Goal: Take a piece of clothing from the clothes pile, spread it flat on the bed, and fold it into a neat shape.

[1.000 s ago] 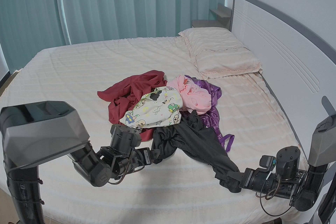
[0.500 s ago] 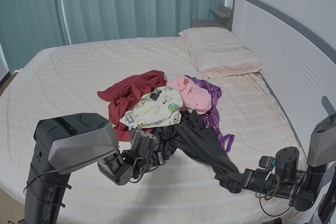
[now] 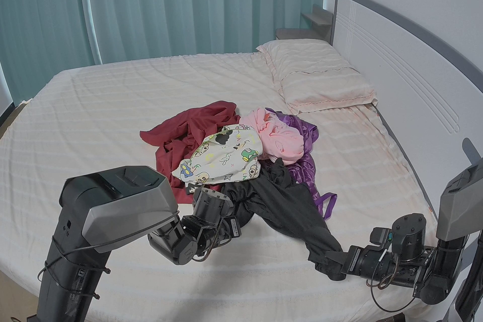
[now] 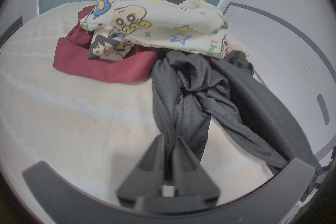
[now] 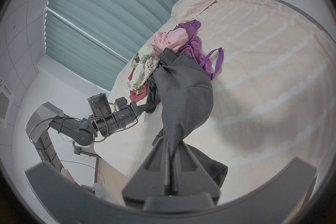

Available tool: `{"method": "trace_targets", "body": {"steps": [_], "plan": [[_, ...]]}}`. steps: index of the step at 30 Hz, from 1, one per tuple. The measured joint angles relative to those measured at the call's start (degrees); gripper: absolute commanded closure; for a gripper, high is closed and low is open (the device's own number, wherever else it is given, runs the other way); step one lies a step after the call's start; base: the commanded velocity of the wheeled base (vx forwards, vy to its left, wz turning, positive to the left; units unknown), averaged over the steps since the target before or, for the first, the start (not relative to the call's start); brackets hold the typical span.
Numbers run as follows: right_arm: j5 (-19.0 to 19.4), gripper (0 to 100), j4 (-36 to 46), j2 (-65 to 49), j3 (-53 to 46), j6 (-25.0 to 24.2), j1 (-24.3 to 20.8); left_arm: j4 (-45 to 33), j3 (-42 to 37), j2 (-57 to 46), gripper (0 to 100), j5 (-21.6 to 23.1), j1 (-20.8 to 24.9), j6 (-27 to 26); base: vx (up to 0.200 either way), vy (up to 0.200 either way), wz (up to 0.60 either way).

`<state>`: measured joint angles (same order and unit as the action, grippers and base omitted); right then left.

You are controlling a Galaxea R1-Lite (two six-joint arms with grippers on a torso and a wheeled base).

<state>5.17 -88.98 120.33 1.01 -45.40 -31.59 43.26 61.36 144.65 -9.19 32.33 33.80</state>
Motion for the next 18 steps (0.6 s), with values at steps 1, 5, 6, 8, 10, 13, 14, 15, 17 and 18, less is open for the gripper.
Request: {"method": "trace_targets", "body": {"steps": [1,5,6,8,10,13,14,15,17,18], "plan": [[0.0,100,0.0,0.0,0.0,0.0,0.0,-0.3,-0.1,0.0,100,-0.3,0.0,0.0,0.0,0.0,0.0],[0.0,100,0.0,0.1,0.0,0.0,0.0,-0.1,-1.2,-0.1,100,-0.9,-0.1,1.6,0.0,0.0,0.0],[-0.1,100,0.0,0.2,0.0,-0.1,0.0,0.3,-2.0,-0.5,100,-0.9,-0.2,2.8,0.0,0.0,0.0],[-0.2,100,0.0,0.1,0.0,-0.1,-0.1,1.5,-3.7,-1.6,100,-0.6,-0.4,5.0,0.0,0.0,0.0],[-0.1,100,0.0,0.0,0.0,-0.1,-0.1,3.2,-6.3,-3.4,100,-0.1,-0.4,7.0,0.0,0.0,0.0],[0.2,100,0.0,-0.9,0.0,-0.2,-0.2,6.8,-11.1,-7.3,100,0.7,-0.4,9.2,0.0,0.0,0.0],[0.3,100,0.0,-1.4,0.0,-0.3,-0.3,8.2,-13.3,-8.9,100,1.1,-0.4,9.6,0.0,0.0,0.0],[0.4,100,0.0,-1.9,0.0,-0.3,-0.5,9.6,-15.3,-10.3,100,1.5,-0.4,9.9,0.0,0.0,0.0],[0.4,100,0.1,-3.4,0.1,-0.2,-1.1,13.0,-20.6,-14.3,100,2.4,-0.1,10.5,0.0,0.0,0.0],[0.4,100,0.0,-4.1,0.4,-0.2,-1.4,14.5,-23.0,-16.2,100,2.7,0.0,10.6,0.0,0.0,0.0]]}}
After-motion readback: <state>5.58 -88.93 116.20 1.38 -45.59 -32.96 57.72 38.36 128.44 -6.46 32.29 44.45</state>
